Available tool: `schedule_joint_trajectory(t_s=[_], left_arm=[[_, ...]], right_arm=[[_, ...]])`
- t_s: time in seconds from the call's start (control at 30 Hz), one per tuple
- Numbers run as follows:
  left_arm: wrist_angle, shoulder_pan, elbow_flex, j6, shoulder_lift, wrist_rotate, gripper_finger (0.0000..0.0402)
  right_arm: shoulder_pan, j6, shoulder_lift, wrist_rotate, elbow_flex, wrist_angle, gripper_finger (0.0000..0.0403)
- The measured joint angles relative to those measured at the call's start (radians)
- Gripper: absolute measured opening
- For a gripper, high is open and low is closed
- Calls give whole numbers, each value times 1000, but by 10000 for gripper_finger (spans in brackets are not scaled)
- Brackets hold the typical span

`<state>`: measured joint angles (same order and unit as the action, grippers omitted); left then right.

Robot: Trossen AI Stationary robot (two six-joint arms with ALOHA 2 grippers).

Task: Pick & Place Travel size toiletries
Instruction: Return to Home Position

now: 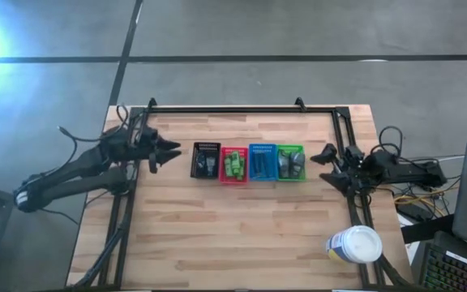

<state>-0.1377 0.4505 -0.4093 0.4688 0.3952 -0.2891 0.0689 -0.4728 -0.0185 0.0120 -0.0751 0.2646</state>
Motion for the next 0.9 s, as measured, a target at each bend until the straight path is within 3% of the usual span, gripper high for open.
schedule_joint_trajectory(t_s=[0.17, 0.47, 0.9], left_arm=[[107, -1, 134, 102, -81, 39, 213], [379, -3, 366, 177, -194, -36, 213], [381, -3, 400, 208, -228, -40, 213]], right_arm=[[0, 5, 0, 62, 56, 19, 350], [0, 6, -75, 95, 66, -148, 327], [0, 5, -155, 94, 66, -238, 361]])
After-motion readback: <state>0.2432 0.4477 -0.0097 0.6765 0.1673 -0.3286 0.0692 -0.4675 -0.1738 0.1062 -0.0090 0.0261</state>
